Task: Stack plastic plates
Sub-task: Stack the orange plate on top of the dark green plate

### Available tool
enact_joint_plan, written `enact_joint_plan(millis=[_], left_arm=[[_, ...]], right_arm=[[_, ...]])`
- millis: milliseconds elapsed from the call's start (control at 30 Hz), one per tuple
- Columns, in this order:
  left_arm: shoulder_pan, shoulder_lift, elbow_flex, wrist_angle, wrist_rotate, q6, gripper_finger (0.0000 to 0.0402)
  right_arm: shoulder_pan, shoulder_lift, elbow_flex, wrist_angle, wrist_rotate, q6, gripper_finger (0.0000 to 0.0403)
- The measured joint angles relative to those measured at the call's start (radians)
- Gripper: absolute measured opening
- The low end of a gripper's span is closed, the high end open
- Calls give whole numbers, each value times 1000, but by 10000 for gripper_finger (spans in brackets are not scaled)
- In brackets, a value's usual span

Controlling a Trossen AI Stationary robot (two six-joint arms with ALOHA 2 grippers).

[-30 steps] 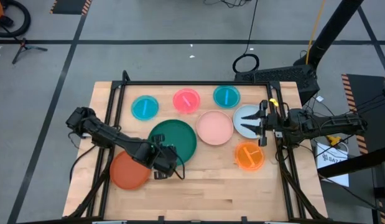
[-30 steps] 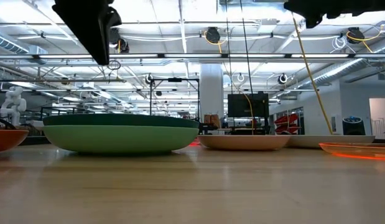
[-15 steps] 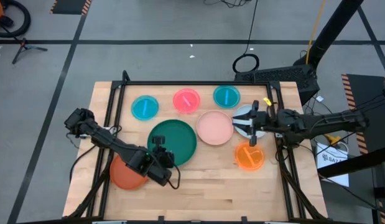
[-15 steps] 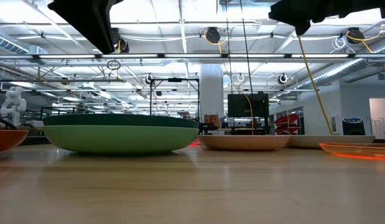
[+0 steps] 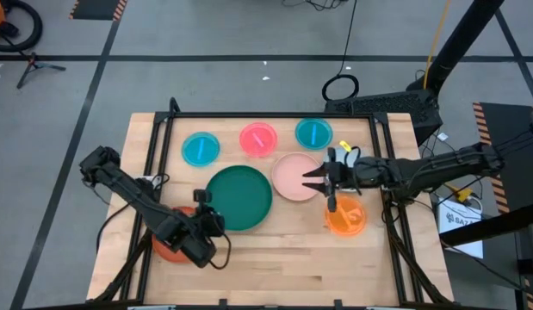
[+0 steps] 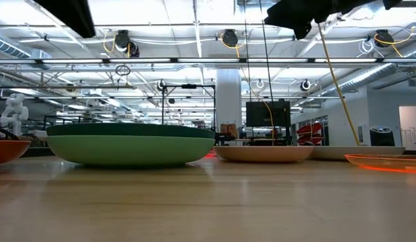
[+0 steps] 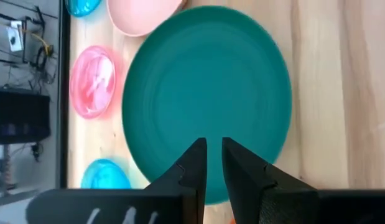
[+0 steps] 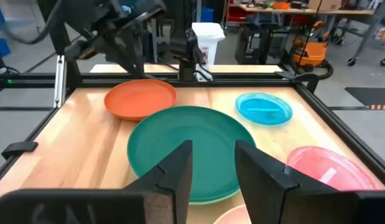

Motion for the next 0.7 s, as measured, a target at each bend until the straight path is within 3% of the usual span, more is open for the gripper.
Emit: enact_joint_plan(millis=[133, 433, 700], left_arm=[[-33, -66, -94, 1, 7, -157, 58], [-55, -83, -159, 27, 399, -562, 58], [-60, -58, -159, 171, 517, -713, 58]], right_arm=[[7, 43, 30, -7, 1, 0, 114], [7, 55, 44, -36, 2, 3, 114], [7, 55, 44, -66, 2, 15, 114]])
